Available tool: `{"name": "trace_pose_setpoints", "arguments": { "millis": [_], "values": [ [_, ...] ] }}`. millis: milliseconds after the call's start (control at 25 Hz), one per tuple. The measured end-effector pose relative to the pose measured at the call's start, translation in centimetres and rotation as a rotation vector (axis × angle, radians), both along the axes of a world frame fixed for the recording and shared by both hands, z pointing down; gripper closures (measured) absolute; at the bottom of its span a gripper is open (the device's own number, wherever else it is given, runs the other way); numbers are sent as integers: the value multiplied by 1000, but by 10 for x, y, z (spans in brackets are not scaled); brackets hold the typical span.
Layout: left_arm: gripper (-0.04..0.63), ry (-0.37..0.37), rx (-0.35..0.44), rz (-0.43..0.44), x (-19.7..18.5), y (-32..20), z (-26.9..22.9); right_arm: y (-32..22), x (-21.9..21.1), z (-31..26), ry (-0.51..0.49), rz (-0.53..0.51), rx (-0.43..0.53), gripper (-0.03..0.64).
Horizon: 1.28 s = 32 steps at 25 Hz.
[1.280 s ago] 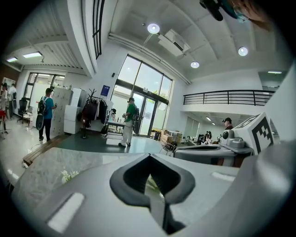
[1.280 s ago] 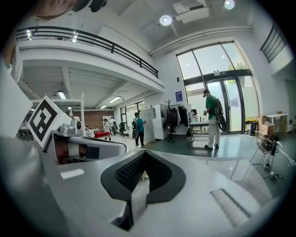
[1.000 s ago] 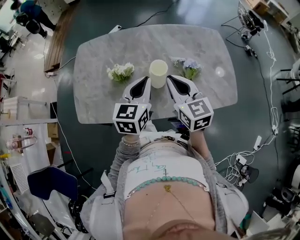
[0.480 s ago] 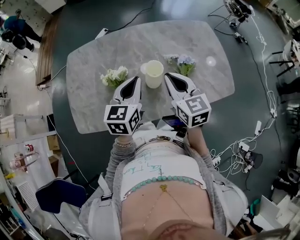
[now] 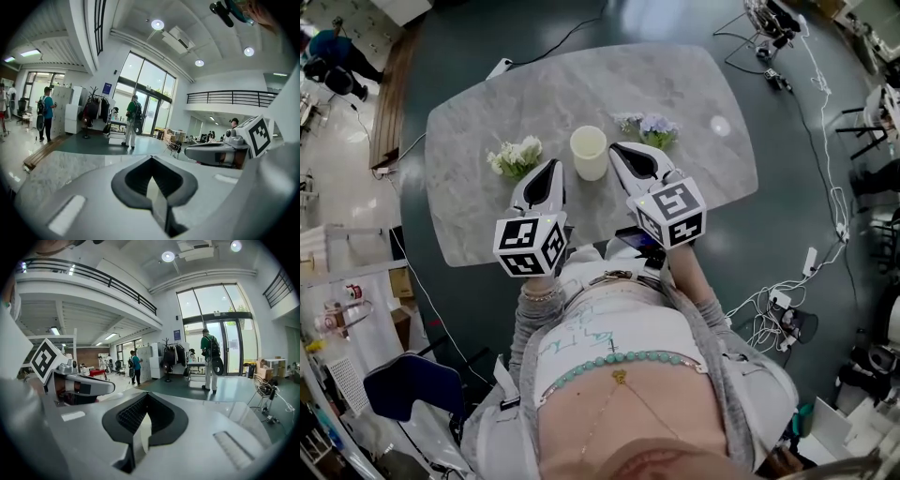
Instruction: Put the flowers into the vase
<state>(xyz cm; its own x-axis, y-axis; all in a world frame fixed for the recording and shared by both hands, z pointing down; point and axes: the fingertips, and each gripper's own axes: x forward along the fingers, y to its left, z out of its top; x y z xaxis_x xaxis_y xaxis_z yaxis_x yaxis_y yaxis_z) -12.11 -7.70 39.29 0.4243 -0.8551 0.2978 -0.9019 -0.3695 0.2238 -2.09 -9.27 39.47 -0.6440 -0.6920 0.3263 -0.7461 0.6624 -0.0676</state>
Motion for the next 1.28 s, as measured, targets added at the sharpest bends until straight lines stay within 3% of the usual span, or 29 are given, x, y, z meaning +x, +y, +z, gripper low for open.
{"name": "trace_pose_setpoints", "arguments": {
  "millis": [320, 800, 1280],
  "values": [
    [594, -16, -13, -91, 9, 6, -1, -7, 9, -1, 3, -103, -5, 591],
    [594, -38, -58, -173, 28, 8, 19, -15, 39, 9, -17, -149, -19, 591],
    [594, -35, -103, -208, -32, -11, 34, -37, 5, 22, 2, -109, -55, 591]
  ]
}}
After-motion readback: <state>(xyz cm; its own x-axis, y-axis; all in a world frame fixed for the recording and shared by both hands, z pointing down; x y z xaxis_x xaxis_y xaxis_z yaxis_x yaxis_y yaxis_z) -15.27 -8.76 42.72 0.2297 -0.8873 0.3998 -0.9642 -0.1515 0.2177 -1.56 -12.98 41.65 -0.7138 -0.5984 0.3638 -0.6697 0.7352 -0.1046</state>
